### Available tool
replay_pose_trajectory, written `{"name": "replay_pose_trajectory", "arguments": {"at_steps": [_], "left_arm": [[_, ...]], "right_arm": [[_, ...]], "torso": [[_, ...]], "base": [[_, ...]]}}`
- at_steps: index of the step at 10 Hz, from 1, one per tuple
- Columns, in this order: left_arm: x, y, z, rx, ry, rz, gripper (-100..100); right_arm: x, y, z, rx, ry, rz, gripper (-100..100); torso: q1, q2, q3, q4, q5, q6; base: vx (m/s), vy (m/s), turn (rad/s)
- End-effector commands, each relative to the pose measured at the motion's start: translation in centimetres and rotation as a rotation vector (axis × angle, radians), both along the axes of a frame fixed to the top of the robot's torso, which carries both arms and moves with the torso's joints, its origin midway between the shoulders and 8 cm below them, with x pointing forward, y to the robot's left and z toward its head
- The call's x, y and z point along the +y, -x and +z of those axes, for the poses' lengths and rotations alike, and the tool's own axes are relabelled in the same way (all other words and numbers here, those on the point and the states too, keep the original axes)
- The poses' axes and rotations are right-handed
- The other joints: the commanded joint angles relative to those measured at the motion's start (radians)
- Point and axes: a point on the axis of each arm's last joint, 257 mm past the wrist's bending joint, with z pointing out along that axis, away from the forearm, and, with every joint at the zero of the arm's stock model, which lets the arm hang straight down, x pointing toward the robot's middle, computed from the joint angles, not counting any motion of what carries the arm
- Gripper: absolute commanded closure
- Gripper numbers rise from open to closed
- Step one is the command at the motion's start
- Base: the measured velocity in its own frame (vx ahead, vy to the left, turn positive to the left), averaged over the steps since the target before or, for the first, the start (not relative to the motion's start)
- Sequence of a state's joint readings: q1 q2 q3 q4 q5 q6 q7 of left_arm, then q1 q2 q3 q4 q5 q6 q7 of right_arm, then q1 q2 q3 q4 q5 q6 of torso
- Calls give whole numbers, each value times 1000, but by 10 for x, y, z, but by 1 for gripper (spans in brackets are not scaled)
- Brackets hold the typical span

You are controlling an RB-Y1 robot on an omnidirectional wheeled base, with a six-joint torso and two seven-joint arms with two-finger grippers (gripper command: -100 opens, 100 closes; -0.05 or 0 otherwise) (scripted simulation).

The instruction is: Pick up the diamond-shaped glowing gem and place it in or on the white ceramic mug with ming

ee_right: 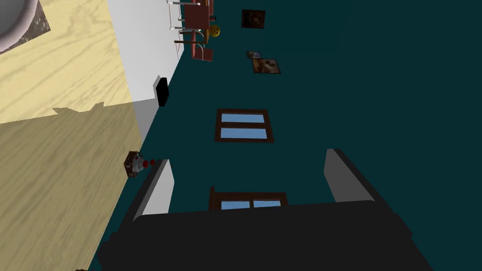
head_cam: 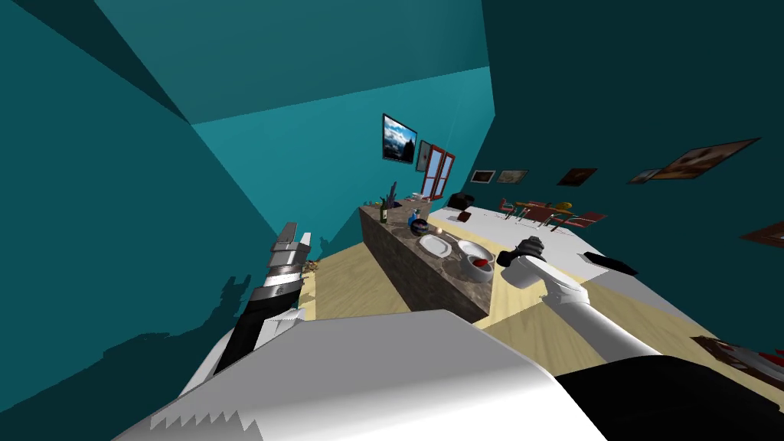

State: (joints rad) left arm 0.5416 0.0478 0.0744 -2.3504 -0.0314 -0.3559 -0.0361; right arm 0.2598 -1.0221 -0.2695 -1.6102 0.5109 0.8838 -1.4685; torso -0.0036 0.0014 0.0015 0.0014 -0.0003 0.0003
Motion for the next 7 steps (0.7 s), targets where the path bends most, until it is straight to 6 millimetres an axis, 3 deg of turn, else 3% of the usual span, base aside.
{"name": "replay_pose_trajectory", "arguments": {"at_steps": [1,4,6,7], "left_arm": [[0,0,0,0,0,0,0],[0,0,0,0,0,0,0],[0,0,0,0,0,0,0],[0,0,0,0,0,0,0]], "right_arm": [[1,-9,4,58,49,40,-100],[9,-21,4,111,83,99,-100],[-17,-3,7,326,246,98,-100],[-22,-3,14,398,316,115,-100]], "torso": [[0,0,0,0,0,0],[1,-2,-1,-1,0,0],[3,4,2,0,1,-2],[3,6,3,1,1,-1]], "base": [[11,-8,23],[3,-1,2],[-133,46,409],[-69,11,135]]}}
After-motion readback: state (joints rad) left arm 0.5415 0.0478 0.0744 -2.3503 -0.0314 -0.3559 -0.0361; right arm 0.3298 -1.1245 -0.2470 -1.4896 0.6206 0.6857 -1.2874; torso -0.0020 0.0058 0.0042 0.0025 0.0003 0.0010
